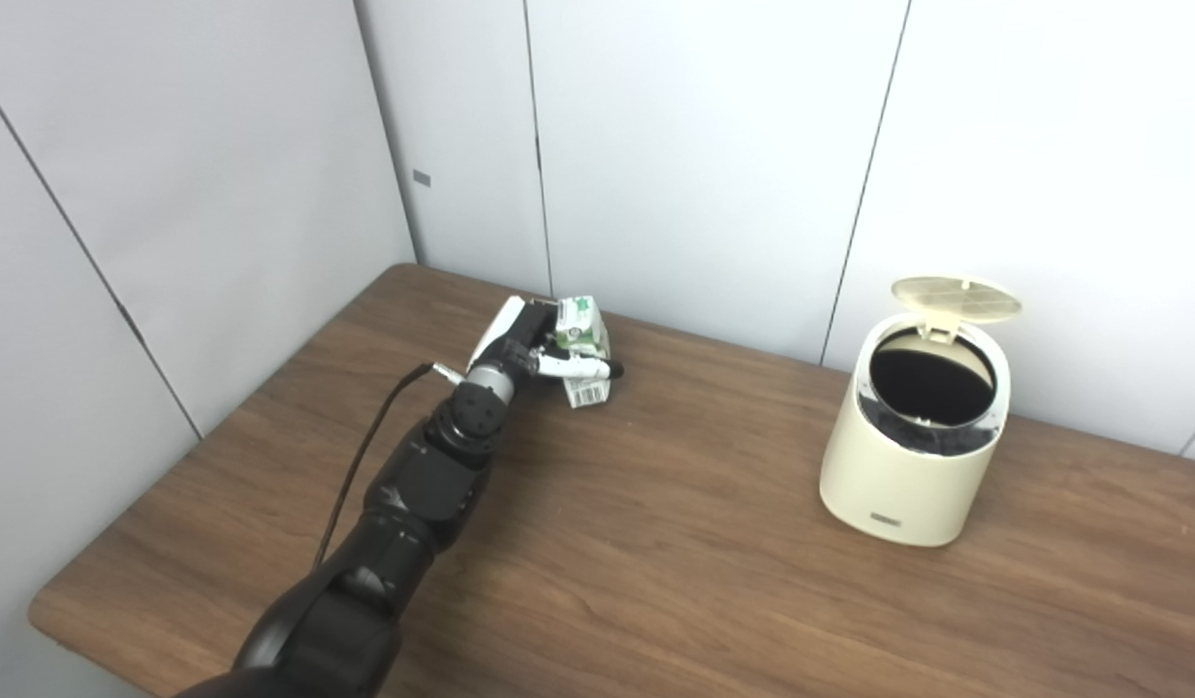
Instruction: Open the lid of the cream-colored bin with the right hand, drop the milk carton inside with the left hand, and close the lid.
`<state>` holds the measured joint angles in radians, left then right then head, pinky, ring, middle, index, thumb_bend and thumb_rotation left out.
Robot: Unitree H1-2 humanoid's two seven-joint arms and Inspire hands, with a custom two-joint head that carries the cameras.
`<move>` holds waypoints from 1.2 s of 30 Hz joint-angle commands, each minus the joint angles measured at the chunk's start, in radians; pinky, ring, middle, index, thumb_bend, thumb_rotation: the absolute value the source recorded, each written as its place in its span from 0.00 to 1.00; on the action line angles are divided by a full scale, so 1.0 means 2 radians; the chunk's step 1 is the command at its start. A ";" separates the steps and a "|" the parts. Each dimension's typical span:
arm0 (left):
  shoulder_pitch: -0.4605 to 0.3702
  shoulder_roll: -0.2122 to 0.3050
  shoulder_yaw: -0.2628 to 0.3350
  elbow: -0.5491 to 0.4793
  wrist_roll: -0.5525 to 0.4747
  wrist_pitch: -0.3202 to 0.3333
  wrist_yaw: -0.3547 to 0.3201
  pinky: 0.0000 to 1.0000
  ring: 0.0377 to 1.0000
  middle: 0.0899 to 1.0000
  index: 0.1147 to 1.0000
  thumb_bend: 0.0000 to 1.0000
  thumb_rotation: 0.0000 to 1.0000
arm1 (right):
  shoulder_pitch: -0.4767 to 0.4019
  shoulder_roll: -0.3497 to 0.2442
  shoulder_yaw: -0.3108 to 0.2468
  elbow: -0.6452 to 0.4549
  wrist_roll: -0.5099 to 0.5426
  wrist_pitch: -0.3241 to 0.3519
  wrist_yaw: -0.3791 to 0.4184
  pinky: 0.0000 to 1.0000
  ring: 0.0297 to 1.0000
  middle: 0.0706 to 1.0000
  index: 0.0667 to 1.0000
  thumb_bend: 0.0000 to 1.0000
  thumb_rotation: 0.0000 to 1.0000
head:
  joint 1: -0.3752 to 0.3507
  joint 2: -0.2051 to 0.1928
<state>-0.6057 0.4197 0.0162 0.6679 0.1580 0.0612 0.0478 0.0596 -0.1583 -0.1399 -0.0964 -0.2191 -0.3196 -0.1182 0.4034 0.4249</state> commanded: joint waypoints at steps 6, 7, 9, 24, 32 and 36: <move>-0.024 0.015 0.007 -0.001 0.006 -0.027 0.015 0.44 0.47 0.50 0.38 0.52 0.00 | 0.002 0.004 0.004 0.010 -0.006 -0.024 -0.009 0.46 0.69 0.72 0.67 0.70 0.88 | -0.003 -0.001; -0.024 0.015 0.007 -0.002 0.006 -0.028 0.014 0.43 0.46 0.50 0.38 0.52 0.00 | 0.001 0.004 0.004 0.011 -0.005 -0.027 -0.009 0.47 0.69 0.72 0.67 0.69 0.88 | -0.003 -0.001; -0.023 0.015 0.007 -0.005 0.006 -0.025 0.013 0.44 0.46 0.50 0.38 0.52 0.00 | 0.001 0.004 0.005 0.012 -0.006 -0.025 -0.009 0.48 0.70 0.72 0.67 0.69 0.88 | -0.004 0.000; 0.039 -0.027 0.001 -0.203 0.038 -0.075 0.034 0.34 0.37 0.45 0.40 0.52 0.00 | -0.011 0.014 0.021 0.015 -0.032 -0.011 -0.019 0.52 0.73 0.76 0.72 0.48 0.88 | -0.032 0.005; 0.075 -0.066 -0.006 -0.335 0.083 -0.096 0.039 0.36 0.44 0.44 0.39 0.51 0.00 | -0.027 0.015 0.032 0.042 -0.054 -0.031 -0.035 0.60 0.76 0.78 0.75 0.17 0.82 | -0.051 0.000; 0.082 -0.074 -0.021 -0.361 0.112 -0.139 0.043 0.36 0.44 0.44 0.39 0.50 0.00 | -0.034 0.029 0.039 0.046 -0.049 -0.011 -0.038 0.63 0.78 0.79 0.75 0.10 0.73 | -0.072 -0.012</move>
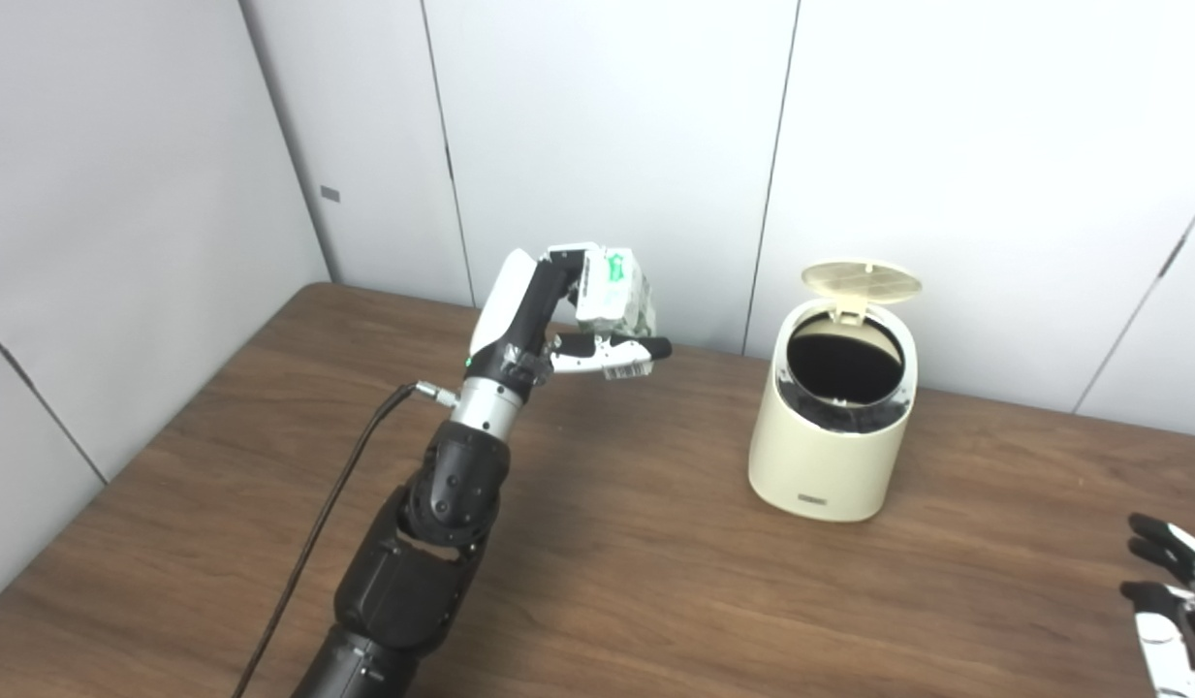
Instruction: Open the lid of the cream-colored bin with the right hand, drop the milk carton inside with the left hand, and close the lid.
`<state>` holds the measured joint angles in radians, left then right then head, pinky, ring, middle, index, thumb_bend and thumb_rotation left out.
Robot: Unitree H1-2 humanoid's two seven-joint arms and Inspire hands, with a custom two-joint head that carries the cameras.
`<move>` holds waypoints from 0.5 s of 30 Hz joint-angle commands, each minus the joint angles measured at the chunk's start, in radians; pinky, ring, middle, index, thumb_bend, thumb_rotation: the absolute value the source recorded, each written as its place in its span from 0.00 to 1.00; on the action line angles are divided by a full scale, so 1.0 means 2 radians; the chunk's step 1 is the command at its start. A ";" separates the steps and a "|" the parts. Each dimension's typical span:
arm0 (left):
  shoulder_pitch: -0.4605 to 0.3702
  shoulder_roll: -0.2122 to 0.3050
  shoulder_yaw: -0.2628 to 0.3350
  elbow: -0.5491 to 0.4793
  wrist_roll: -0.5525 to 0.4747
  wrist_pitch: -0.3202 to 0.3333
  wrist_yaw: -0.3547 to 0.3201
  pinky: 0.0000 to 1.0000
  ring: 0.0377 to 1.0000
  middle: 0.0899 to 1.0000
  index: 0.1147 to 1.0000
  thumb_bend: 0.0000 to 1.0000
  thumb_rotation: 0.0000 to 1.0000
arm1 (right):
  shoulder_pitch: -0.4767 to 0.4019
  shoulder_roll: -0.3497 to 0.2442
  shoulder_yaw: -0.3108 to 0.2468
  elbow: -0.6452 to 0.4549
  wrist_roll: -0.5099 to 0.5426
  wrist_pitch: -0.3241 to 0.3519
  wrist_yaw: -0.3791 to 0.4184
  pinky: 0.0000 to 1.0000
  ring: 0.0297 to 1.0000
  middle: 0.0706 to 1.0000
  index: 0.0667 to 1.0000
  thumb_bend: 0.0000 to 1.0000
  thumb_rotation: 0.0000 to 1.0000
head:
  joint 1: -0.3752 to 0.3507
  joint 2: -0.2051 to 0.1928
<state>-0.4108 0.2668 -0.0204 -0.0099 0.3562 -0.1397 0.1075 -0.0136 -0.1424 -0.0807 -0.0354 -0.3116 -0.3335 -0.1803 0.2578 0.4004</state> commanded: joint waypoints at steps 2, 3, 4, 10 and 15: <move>-0.014 0.001 -0.011 -0.023 0.029 -0.073 0.020 0.35 0.43 0.44 0.40 0.50 0.00 | -0.003 0.025 0.012 0.020 -0.014 0.005 -0.014 0.63 0.78 0.79 0.75 0.06 0.70 | -0.008 0.001; -0.014 0.001 -0.012 -0.022 0.034 -0.084 0.022 0.37 0.44 0.44 0.40 0.51 0.00 | -0.005 0.027 0.013 0.025 -0.017 0.004 -0.017 0.63 0.78 0.79 0.75 0.05 0.69 | -0.011 0.000; -0.014 -0.001 -0.014 -0.025 0.038 -0.095 0.022 0.38 0.44 0.43 0.40 0.51 0.00 | -0.008 0.029 0.014 0.030 -0.021 0.003 -0.021 0.63 0.78 0.79 0.75 0.04 0.68 | -0.022 -0.002; -0.005 -0.016 -0.020 -0.036 0.044 -0.143 0.020 0.48 0.47 0.43 0.38 0.50 0.00 | -0.019 0.047 0.020 0.039 -0.035 0.017 -0.036 0.64 0.76 0.77 0.75 0.01 0.43 | -0.072 -0.015; 0.001 -0.024 -0.033 -0.034 0.034 -0.165 0.026 0.54 0.48 0.43 0.38 0.50 0.00 | -0.019 0.057 0.032 0.037 -0.059 0.035 -0.045 0.66 0.78 0.78 0.76 0.05 0.02 | -0.111 -0.025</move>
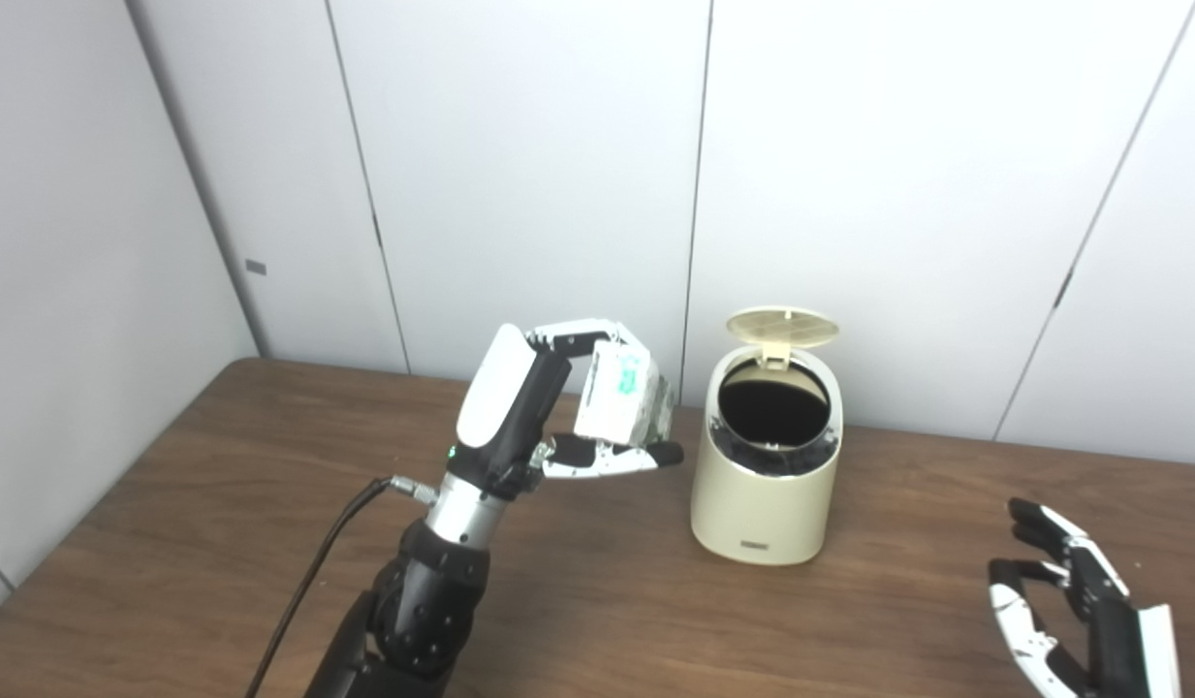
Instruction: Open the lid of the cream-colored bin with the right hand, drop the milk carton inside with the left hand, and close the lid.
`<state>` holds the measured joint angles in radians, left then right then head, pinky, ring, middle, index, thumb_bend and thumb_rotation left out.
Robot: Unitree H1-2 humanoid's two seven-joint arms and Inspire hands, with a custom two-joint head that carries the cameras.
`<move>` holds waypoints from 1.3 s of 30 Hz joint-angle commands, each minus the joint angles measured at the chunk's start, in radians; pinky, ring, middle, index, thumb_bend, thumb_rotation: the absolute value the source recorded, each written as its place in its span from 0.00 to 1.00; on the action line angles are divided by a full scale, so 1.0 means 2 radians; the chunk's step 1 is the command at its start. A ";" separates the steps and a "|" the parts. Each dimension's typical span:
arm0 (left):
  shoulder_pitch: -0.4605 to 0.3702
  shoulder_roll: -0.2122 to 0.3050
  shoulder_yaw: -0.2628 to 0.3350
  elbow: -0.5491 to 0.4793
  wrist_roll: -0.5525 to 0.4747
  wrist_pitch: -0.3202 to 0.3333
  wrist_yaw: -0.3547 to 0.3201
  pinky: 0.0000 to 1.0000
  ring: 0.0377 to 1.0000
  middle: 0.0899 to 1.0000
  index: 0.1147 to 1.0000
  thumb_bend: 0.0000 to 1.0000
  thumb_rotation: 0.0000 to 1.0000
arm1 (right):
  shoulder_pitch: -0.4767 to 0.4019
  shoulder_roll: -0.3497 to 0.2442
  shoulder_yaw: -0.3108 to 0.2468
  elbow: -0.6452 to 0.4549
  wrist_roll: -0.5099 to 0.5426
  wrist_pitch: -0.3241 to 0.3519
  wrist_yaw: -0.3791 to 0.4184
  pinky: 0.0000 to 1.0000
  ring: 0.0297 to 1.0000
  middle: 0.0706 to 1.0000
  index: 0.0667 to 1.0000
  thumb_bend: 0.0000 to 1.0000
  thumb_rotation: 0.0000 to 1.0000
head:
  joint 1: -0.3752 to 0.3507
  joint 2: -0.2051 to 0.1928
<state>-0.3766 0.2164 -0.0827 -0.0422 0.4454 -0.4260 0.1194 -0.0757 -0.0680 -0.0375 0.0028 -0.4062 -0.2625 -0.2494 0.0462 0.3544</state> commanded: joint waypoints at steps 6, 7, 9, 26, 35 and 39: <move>-0.019 0.007 -0.035 -0.001 -0.027 -0.022 0.044 0.55 0.49 0.43 0.38 0.50 0.00 | 0.012 0.030 0.025 0.017 -0.033 0.022 -0.022 0.67 0.78 0.79 0.78 0.09 0.00 | -0.032 -0.010; -0.021 0.009 -0.040 0.003 -0.028 -0.022 0.050 0.56 0.49 0.43 0.38 0.50 0.00 | 0.013 0.031 0.027 0.017 -0.034 0.026 -0.022 0.68 0.79 0.80 0.79 0.10 0.00 | -0.033 -0.010; -0.027 0.013 -0.054 0.014 -0.029 -0.022 0.066 0.56 0.49 0.43 0.38 0.50 0.00 | 0.012 0.033 0.031 0.022 -0.034 0.024 -0.025 0.69 0.80 0.81 0.80 0.11 0.00 | -0.038 -0.011; -0.109 0.029 -0.170 0.124 -0.003 -0.022 0.234 0.48 0.48 0.43 0.38 0.50 0.00 | 0.014 0.038 0.055 0.038 -0.047 0.013 -0.059 0.71 0.80 0.81 0.79 0.17 0.16 | -0.073 0.001; -0.149 0.019 -0.196 0.171 -0.019 -0.022 0.270 0.46 0.47 0.45 0.38 0.50 0.00 | 0.012 0.037 0.059 0.039 -0.047 0.017 -0.063 0.71 0.81 0.81 0.80 0.17 0.31 | -0.079 0.005; -0.161 0.009 -0.201 0.186 -0.032 -0.022 0.271 0.47 0.47 0.45 0.38 0.50 0.00 | 0.012 0.038 0.060 0.039 -0.049 0.016 -0.066 0.71 0.81 0.82 0.80 0.17 0.34 | -0.081 0.007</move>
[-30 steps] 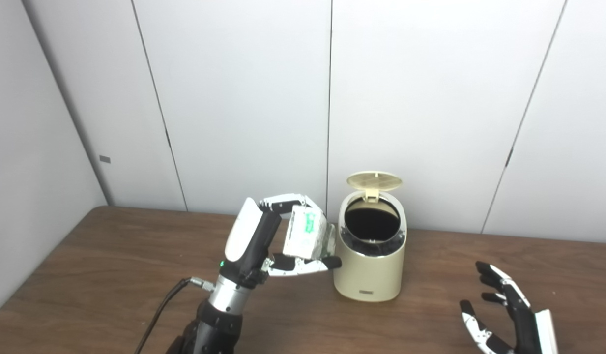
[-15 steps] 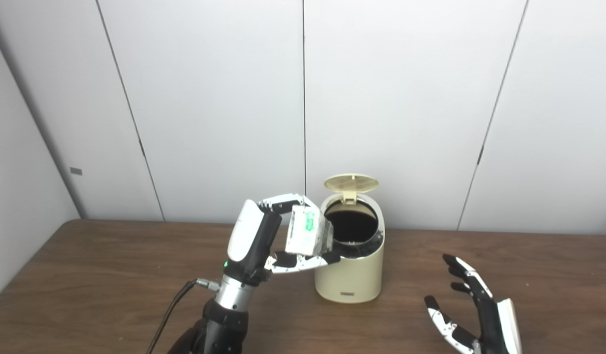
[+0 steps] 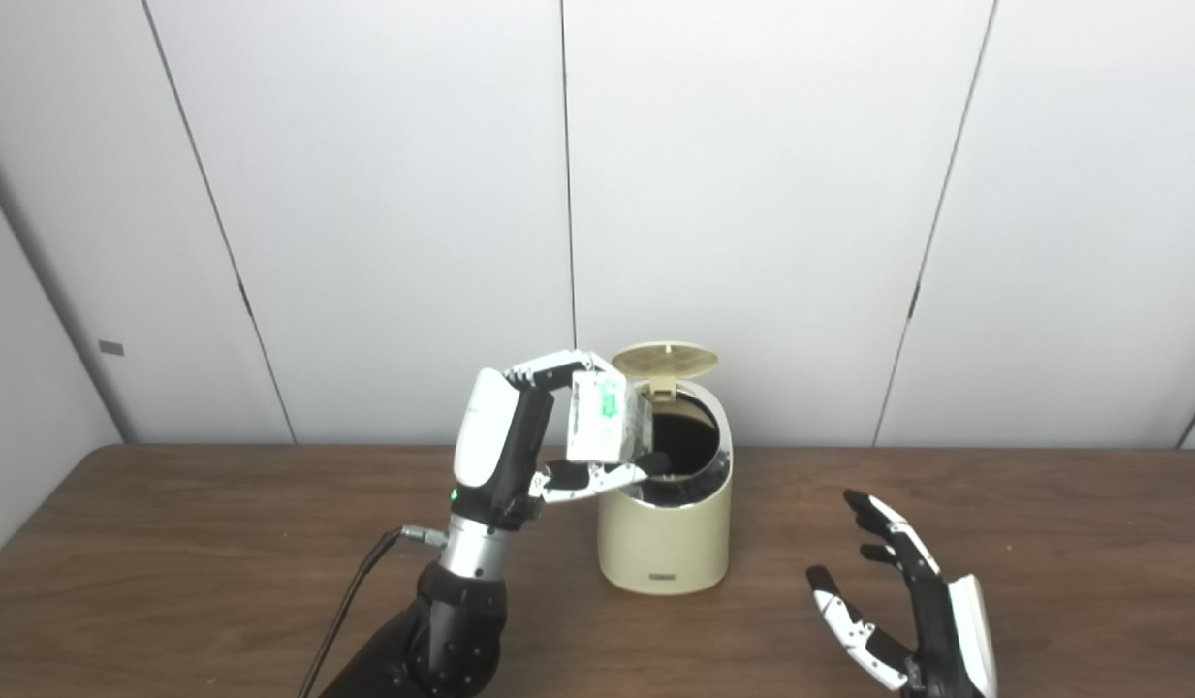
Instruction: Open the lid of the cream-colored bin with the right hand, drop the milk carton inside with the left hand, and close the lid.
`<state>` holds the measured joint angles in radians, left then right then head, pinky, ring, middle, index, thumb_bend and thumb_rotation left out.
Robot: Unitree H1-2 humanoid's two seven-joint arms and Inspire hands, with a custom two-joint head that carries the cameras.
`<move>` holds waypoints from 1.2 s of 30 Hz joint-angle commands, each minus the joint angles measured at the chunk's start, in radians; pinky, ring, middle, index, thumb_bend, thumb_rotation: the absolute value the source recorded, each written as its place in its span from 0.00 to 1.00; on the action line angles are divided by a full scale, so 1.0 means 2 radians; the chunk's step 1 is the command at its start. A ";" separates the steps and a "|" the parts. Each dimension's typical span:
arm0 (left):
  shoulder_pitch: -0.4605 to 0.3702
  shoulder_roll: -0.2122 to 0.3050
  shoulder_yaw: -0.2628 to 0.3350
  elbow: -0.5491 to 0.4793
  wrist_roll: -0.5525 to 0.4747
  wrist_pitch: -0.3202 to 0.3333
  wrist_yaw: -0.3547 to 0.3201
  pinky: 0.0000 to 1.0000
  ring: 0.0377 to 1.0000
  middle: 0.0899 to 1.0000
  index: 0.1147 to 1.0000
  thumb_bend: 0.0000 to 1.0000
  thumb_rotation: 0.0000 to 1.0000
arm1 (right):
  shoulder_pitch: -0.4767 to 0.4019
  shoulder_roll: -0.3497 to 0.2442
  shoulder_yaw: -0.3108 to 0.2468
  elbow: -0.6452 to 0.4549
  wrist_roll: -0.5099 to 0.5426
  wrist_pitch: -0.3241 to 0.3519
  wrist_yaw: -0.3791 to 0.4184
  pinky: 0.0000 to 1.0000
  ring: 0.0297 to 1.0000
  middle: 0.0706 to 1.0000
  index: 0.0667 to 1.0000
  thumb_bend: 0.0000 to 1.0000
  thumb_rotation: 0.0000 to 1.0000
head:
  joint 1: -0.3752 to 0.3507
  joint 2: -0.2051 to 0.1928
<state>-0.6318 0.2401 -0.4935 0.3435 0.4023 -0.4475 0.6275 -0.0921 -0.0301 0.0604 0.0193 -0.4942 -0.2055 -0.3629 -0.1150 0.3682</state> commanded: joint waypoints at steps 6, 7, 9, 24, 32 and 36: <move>-0.044 -0.010 -0.003 0.019 -0.019 -0.011 0.023 0.46 0.48 0.45 0.37 0.50 0.00 | 0.023 0.022 0.018 0.027 -0.007 -0.009 -0.013 0.71 0.80 0.81 0.79 0.17 0.36 | -0.002 0.002; -0.047 -0.012 -0.005 0.024 -0.021 -0.011 0.025 0.45 0.48 0.45 0.37 0.50 0.00 | 0.023 0.022 0.019 0.027 -0.008 -0.009 -0.013 0.71 0.80 0.81 0.79 0.17 0.36 | -0.005 0.003; -0.051 -0.015 -0.007 0.037 -0.028 -0.011 0.024 0.44 0.48 0.44 0.38 0.50 0.00 | 0.022 0.023 0.021 0.030 -0.007 -0.014 -0.017 0.71 0.80 0.80 0.79 0.17 0.38 | -0.006 0.003; -0.074 -0.026 -0.038 0.105 -0.030 -0.011 0.038 0.40 0.46 0.44 0.39 0.50 0.00 | 0.017 0.028 0.023 0.032 -0.013 -0.007 -0.024 0.71 0.80 0.81 0.79 0.17 0.43 | -0.016 0.007; -0.075 -0.038 -0.039 0.144 -0.022 -0.011 0.047 0.38 0.45 0.44 0.39 0.50 0.00 | 0.021 0.029 0.025 0.024 -0.014 -0.005 -0.023 0.70 0.80 0.80 0.79 0.18 0.44 | -0.021 0.013; -0.075 -0.040 -0.041 0.153 -0.014 -0.011 0.052 0.38 0.45 0.44 0.39 0.50 0.00 | 0.023 0.031 0.025 0.022 -0.013 -0.005 -0.024 0.70 0.80 0.80 0.79 0.19 0.44 | -0.022 0.014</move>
<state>-0.7418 0.1563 -0.5750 0.6384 0.3535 -0.4637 0.7270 -0.0990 -0.0041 0.0931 0.0272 -0.5138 -0.2024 -0.3962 -0.1580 0.3942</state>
